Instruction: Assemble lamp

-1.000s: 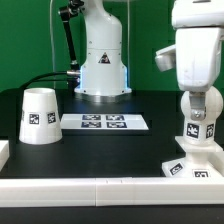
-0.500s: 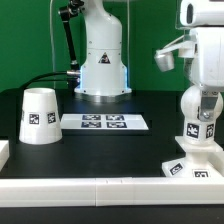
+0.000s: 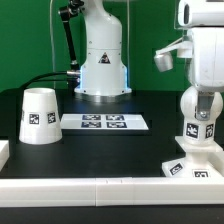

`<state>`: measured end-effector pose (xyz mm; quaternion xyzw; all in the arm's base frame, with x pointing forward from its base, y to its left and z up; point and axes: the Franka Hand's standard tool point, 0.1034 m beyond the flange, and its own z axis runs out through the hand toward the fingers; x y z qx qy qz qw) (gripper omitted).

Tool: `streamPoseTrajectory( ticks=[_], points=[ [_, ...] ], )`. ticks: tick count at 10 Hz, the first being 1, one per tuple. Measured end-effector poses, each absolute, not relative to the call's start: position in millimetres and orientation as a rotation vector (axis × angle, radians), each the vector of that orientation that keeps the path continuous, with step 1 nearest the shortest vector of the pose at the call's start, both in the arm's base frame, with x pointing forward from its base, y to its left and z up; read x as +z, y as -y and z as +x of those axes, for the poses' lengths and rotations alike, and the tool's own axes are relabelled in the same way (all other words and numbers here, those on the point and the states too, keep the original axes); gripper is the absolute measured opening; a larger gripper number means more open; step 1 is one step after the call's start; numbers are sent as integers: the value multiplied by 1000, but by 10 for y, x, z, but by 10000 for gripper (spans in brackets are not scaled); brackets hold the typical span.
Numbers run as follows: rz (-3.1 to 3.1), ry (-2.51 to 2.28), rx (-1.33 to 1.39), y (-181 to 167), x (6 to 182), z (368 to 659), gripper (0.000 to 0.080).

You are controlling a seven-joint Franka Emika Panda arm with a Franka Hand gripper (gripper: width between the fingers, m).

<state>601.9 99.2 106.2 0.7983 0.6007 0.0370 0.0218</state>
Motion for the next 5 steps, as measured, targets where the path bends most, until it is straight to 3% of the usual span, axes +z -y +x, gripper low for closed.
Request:
streamPoseTrajectory(
  ticks=[5],
  points=[
    [2916,-1133,164,-963,1063,6028,576]
  ],
)
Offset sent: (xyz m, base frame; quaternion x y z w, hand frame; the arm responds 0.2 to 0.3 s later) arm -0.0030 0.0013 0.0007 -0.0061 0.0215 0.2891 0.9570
